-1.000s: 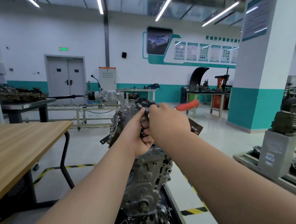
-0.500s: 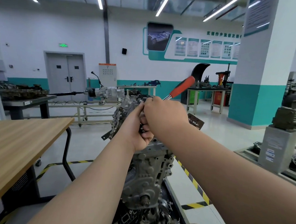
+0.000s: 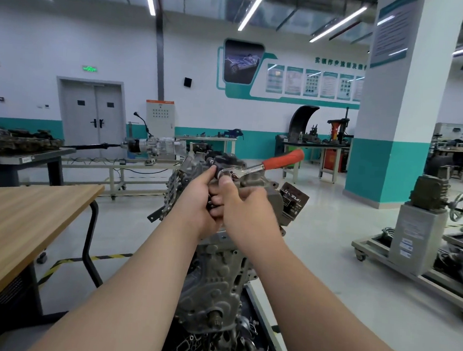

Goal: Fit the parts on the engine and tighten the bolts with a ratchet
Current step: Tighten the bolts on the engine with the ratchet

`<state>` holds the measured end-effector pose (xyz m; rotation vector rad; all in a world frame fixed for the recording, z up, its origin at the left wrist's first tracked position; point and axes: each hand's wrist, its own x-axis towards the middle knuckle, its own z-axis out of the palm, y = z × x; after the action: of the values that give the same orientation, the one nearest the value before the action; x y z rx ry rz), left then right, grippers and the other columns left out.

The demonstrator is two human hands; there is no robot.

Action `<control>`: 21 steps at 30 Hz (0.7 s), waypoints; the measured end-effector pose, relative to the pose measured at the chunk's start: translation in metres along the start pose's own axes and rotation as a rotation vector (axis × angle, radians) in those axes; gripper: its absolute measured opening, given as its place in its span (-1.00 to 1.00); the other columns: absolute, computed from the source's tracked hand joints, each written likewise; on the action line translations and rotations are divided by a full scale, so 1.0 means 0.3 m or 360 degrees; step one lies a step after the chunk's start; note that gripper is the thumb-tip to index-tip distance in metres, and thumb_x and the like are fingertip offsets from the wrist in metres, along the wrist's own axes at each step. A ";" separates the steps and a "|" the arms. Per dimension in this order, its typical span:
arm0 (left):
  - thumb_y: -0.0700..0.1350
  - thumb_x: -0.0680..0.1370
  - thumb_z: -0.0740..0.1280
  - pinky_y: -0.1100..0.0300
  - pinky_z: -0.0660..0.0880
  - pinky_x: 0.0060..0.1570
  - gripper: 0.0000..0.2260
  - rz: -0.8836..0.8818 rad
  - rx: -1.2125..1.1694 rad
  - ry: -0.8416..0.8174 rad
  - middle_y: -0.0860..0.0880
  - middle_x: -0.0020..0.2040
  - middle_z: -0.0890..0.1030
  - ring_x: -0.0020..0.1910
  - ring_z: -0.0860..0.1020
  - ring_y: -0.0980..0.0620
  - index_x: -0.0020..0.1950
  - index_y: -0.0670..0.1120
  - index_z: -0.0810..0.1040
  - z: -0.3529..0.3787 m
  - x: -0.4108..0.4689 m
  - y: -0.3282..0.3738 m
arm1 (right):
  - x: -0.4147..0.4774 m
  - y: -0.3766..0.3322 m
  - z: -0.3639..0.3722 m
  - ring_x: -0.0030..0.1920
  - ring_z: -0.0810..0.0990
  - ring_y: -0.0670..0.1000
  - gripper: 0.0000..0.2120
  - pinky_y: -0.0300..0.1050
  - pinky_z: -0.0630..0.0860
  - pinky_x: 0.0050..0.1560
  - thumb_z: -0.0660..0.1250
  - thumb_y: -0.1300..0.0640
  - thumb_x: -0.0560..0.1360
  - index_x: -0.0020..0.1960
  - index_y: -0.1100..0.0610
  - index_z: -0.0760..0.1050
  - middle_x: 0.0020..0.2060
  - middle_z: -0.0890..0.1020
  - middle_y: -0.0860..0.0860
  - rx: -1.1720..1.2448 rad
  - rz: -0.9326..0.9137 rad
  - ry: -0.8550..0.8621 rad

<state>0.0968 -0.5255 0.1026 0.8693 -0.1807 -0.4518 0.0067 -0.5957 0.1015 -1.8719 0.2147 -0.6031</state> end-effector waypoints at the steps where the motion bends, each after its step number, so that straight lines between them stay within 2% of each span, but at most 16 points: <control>1: 0.10 0.59 0.26 0.29 0.12 -0.42 -0.59 -0.0001 0.0039 -0.0017 0.07 -0.42 0.35 -0.45 0.26 0.14 -0.41 -0.05 0.48 -0.001 -0.005 -0.005 | 0.015 -0.010 0.006 -0.12 0.65 0.02 -0.39 -0.04 0.55 -0.19 0.14 -0.37 0.49 0.23 0.14 0.39 -0.07 0.65 0.01 0.0043 0.0106 -0.0087; 3: 0.12 0.58 0.27 0.31 0.07 -0.50 -0.63 0.0011 0.0150 -0.0022 0.08 -0.42 0.32 -0.46 0.21 0.14 -0.36 -0.02 0.46 -0.003 -0.014 -0.015 | 0.049 -0.045 0.010 -0.08 0.66 0.12 -0.36 0.07 0.60 -0.03 0.10 -0.34 0.53 0.25 0.21 0.34 -0.05 0.66 0.09 -0.0088 0.0079 -0.0079; 4: 0.13 0.57 0.29 0.31 0.07 -0.51 -0.68 0.0023 0.0197 -0.0010 0.07 -0.40 0.33 -0.45 0.22 0.14 -0.30 -0.02 0.46 -0.003 -0.021 -0.016 | 0.067 -0.063 0.011 -0.09 0.65 0.12 -0.41 0.08 0.60 -0.03 0.11 -0.29 0.55 0.24 0.22 0.31 -0.06 0.65 0.09 -0.0259 0.0010 -0.0029; 6: 0.12 0.57 0.29 0.32 0.13 -0.50 -0.73 0.0024 0.0230 0.0016 0.06 -0.42 0.42 -0.50 0.30 0.15 -0.21 -0.03 0.51 0.002 -0.031 -0.017 | 0.092 -0.086 0.008 -0.14 0.60 0.11 -0.58 0.03 0.55 -0.19 0.13 -0.15 0.59 0.22 0.19 0.25 -0.15 0.58 0.05 -0.0697 -0.0189 0.0037; 7: 0.11 0.58 0.28 0.31 0.23 -0.42 -0.75 0.0013 0.0217 0.0012 0.05 -0.39 0.49 -0.46 0.39 0.13 -0.14 -0.03 0.55 0.009 -0.033 -0.014 | 0.097 -0.095 0.008 -0.22 0.56 0.10 -0.67 -0.02 0.45 -0.32 0.14 -0.06 0.60 0.22 0.15 0.23 -0.22 0.52 0.03 -0.0949 -0.0310 0.0052; 9: 0.09 0.60 0.27 0.21 0.38 -0.01 -0.79 -0.0026 0.0134 -0.0030 -0.01 -0.13 0.58 -0.11 0.53 0.02 0.06 -0.01 0.58 0.018 -0.033 -0.009 | 0.096 -0.110 0.009 -0.38 0.44 0.08 -0.73 -0.10 0.22 -0.45 0.12 0.08 0.59 0.25 0.10 0.18 -0.31 0.41 0.03 -0.1450 -0.0609 0.0052; 10: 0.07 0.61 0.25 0.15 0.33 0.21 -0.79 -0.0047 0.0106 -0.0073 -0.03 0.01 0.55 0.06 0.50 -0.02 0.16 0.00 0.53 0.022 -0.033 -0.006 | 0.093 -0.114 0.010 -0.42 0.36 0.07 -0.70 -0.11 0.16 -0.46 0.10 0.12 0.58 0.29 0.09 0.17 -0.33 0.35 0.05 -0.1644 -0.0729 0.0038; 11: 0.04 0.62 0.24 0.10 0.26 0.34 -0.78 -0.0061 0.0093 -0.0121 -0.03 0.09 0.52 0.16 0.47 -0.04 0.23 0.02 0.48 0.024 -0.032 -0.002 | 0.090 -0.117 0.010 -0.44 0.30 0.05 -0.67 -0.11 0.13 -0.46 0.08 0.14 0.57 0.32 0.10 0.16 -0.33 0.30 0.05 -0.1763 -0.0794 0.0038; 12: 0.03 0.59 0.26 0.08 0.25 0.38 -0.75 -0.0056 0.0093 -0.0135 -0.04 0.12 0.50 0.20 0.46 -0.06 0.25 0.02 0.47 0.027 -0.030 0.003 | 0.090 -0.120 0.010 -0.45 0.27 0.04 -0.68 -0.11 0.13 -0.45 0.08 0.15 0.57 0.31 0.11 0.16 -0.33 0.29 0.05 -0.1784 -0.0818 0.0045; 13: 0.05 0.54 0.32 0.08 0.30 0.32 -0.71 -0.0054 0.0088 -0.0118 -0.04 0.12 0.51 0.20 0.47 -0.07 0.23 0.02 0.49 0.027 -0.034 0.007 | 0.093 -0.119 0.012 -0.45 0.28 0.04 -0.74 -0.11 0.13 -0.44 0.08 0.14 0.58 0.25 0.12 0.18 -0.34 0.31 0.04 -0.1709 -0.0814 0.0049; 15: 0.09 0.50 0.35 0.13 0.38 0.05 -0.75 -0.0055 0.0136 -0.0062 -0.02 0.03 0.55 0.10 0.49 -0.03 0.11 0.00 0.53 0.028 -0.046 0.016 | 0.103 -0.110 0.020 -0.43 0.33 0.02 -0.87 -0.12 0.14 -0.44 0.09 0.09 0.61 0.08 0.10 0.16 -0.37 0.35 0.00 -0.1409 -0.0687 0.0050; 17: 0.05 0.57 0.27 0.15 0.37 -0.10 -0.85 -0.0093 0.0140 -0.0111 0.01 -0.11 0.55 -0.05 0.51 0.00 -0.02 0.00 0.52 0.033 -0.056 0.023 | 0.104 -0.101 0.037 -0.38 0.37 0.03 -0.81 -0.10 0.19 -0.41 0.10 0.01 0.63 0.02 0.10 0.12 -0.35 0.35 -0.02 -0.1129 -0.0510 0.0022; 19: 0.03 0.58 0.23 0.13 0.39 -0.15 -0.83 -0.0124 0.0133 -0.0139 0.01 -0.22 0.55 -0.18 0.51 0.01 -0.09 -0.01 0.52 0.029 -0.064 0.022 | 0.098 -0.089 0.052 -0.30 0.40 0.07 -0.79 -0.06 0.23 -0.36 0.09 -0.02 0.63 0.01 0.10 0.13 -0.33 0.36 -0.01 -0.1050 -0.0435 0.0022; 21: 0.04 0.58 0.23 0.13 0.41 -0.15 -0.82 -0.0127 0.0162 -0.0107 0.00 -0.24 0.58 -0.20 0.53 0.01 -0.09 -0.02 0.54 0.023 -0.073 0.023 | 0.095 -0.081 0.059 -0.30 0.41 0.06 -0.79 -0.07 0.23 -0.36 0.08 -0.04 0.64 0.00 0.09 0.16 -0.30 0.39 0.00 -0.1046 -0.0422 0.0003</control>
<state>0.0771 -0.5165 0.1131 0.9641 -0.2327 -0.5504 0.0366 -0.5841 0.1276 -2.5611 0.1792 -0.7763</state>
